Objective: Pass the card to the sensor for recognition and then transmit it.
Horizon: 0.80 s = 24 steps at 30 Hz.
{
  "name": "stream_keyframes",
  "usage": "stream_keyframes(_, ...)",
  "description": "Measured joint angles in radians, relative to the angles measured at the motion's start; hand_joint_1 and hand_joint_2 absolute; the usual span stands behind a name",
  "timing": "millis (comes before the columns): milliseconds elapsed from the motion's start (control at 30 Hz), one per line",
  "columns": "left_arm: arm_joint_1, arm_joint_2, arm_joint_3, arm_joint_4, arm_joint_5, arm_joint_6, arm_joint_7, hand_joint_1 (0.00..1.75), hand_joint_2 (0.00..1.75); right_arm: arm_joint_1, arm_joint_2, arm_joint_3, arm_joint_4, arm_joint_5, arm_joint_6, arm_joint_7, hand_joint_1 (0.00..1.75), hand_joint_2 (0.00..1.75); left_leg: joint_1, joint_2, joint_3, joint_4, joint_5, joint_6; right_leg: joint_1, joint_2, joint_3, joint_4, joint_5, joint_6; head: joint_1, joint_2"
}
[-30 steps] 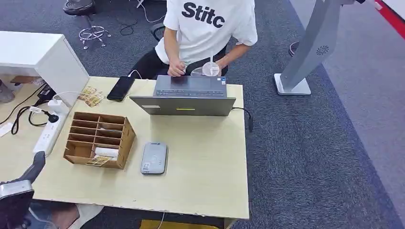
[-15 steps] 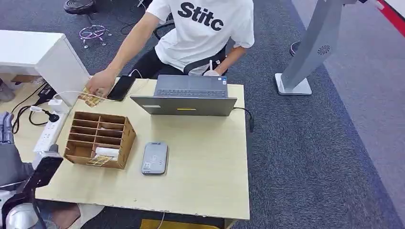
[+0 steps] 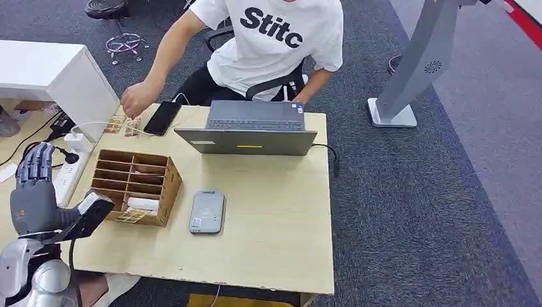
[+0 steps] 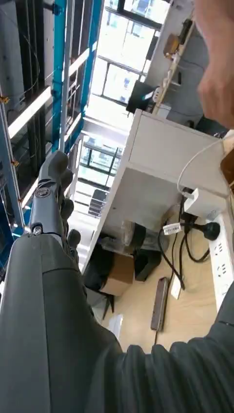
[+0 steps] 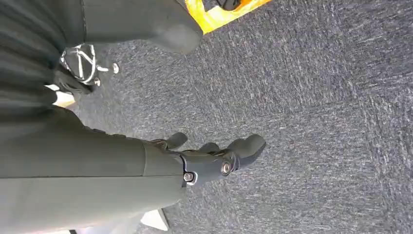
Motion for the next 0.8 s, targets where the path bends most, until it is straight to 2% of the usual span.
stream_keyframes(200,-0.014,0.0,-0.032,0.012,-0.027,0.0,0.0,0.0,1.75,0.0,0.0,0.002,0.001,0.013,0.003,0.011,0.0,1.75,0.0,0.0,0.0,0.0,0.0,0.0,0.0,0.0,0.0,0.0,0.0,0.0,0.0,0.0)
stream_keyframes(333,-0.013,0.0,-0.07,0.011,-0.061,-0.003,0.026,0.0,1.75,0.002,0.0,0.001,0.002,0.022,0.003,0.014,0.0,1.75,0.0,0.0,0.0,0.0,0.0,0.0,0.0,0.0,0.0,0.0,0.0,0.0,0.0,0.0)
stream_keyframes(800,0.023,-0.002,-0.133,-0.023,-0.064,0.027,0.034,0.0,1.75,0.006,0.0,0.002,0.004,0.047,0.006,0.016,0.0,1.75,0.0,0.0,0.0,0.0,0.0,0.0,0.0,0.0,0.0,0.0,0.0,0.0,0.0,0.0)
